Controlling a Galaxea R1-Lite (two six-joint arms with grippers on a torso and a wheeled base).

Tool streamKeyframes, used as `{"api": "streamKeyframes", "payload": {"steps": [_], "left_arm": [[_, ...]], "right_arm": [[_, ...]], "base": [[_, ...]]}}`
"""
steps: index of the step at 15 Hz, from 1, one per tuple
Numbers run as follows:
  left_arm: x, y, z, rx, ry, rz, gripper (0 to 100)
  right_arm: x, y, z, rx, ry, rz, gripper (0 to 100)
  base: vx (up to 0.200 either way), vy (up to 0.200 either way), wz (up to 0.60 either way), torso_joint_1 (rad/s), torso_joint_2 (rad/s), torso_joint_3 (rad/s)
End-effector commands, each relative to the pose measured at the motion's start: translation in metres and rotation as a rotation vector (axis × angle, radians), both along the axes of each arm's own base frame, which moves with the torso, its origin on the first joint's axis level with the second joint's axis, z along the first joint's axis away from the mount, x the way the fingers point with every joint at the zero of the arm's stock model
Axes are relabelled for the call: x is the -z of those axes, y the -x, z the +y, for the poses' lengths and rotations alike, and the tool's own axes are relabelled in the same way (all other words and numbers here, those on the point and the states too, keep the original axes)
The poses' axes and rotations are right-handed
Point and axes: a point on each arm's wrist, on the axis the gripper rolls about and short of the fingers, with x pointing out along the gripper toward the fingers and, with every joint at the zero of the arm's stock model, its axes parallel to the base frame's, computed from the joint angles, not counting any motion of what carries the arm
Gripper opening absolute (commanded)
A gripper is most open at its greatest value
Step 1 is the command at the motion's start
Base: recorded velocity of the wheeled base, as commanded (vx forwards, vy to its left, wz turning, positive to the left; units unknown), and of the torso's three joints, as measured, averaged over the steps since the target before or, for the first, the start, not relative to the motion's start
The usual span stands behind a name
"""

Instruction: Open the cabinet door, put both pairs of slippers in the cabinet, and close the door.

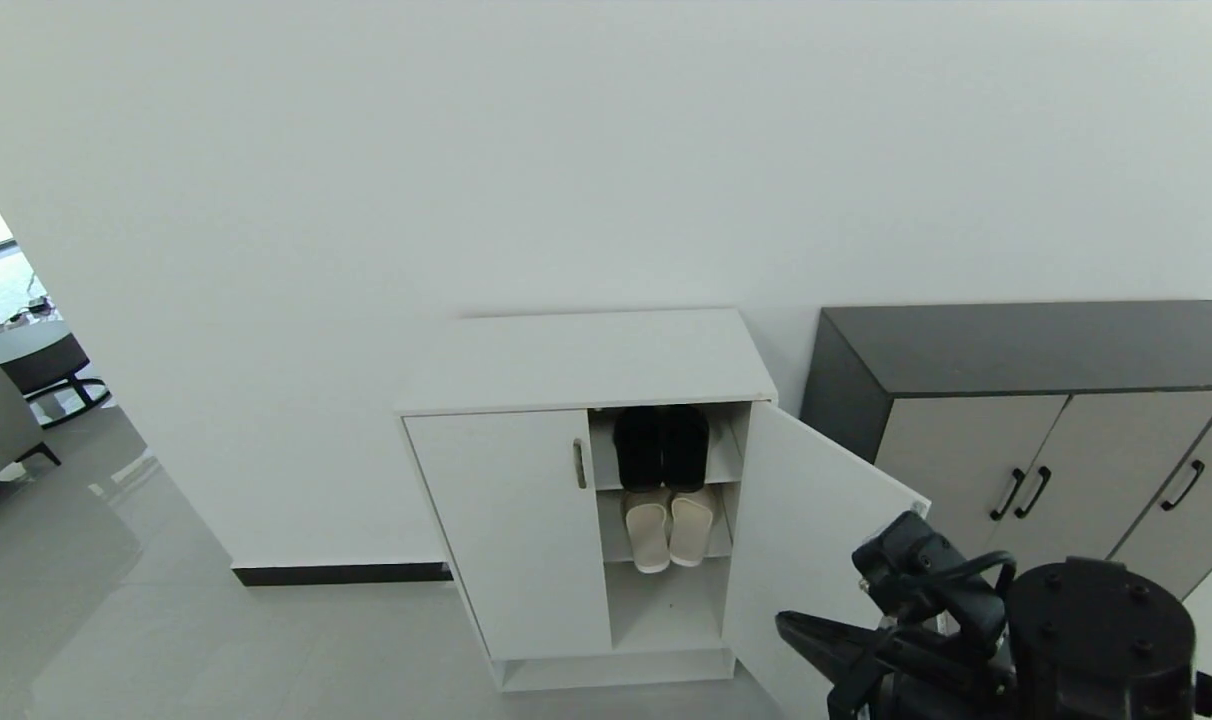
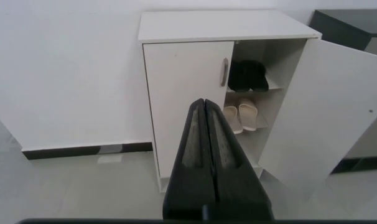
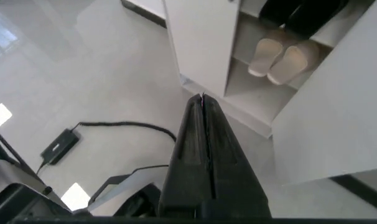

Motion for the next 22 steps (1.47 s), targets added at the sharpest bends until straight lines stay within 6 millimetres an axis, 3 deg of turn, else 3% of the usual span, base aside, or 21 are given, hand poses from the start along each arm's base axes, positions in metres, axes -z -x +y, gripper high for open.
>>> {"api": "streamKeyframes", "payload": {"steps": [1,6,10,11,12,17,22], "left_arm": [[0.000,0.000,0.000,-0.001,0.000,0.002,0],[0.000,0.000,0.000,-0.001,0.002,0.002,0],[0.000,0.000,0.000,-0.001,0.003,0.002,0],[0.000,0.000,0.000,-0.001,0.003,0.002,0],[0.000,0.000,0.000,-0.001,0.003,0.002,0],[0.000,0.000,0.000,-0.001,0.005,0.002,0],[0.000,0.000,0.000,-0.001,0.005,0.002,0]], "right_arm": [[0.004,-0.053,-0.033,0.224,0.014,0.005,0],[0.016,-0.129,-0.108,0.485,0.029,0.024,0],[0.028,-0.158,-0.139,0.590,0.031,0.045,0],[0.028,-0.158,-0.139,0.590,0.031,0.045,0],[0.042,-0.173,-0.154,0.642,0.041,0.074,0],[0.065,-0.200,-0.165,0.670,0.047,0.102,0],[0.078,-0.208,-0.163,0.665,0.057,0.125,0]], "base": [[0.000,0.000,0.00,0.000,0.00,0.000],[0.000,0.000,0.00,0.000,0.00,0.000],[0.000,0.000,0.00,0.000,0.00,0.000],[0.000,0.000,0.00,0.000,0.00,0.000],[0.000,0.000,0.00,0.000,0.00,0.000],[0.000,0.000,0.00,0.000,0.00,0.000],[0.000,0.000,0.00,0.000,0.00,0.000]]}}
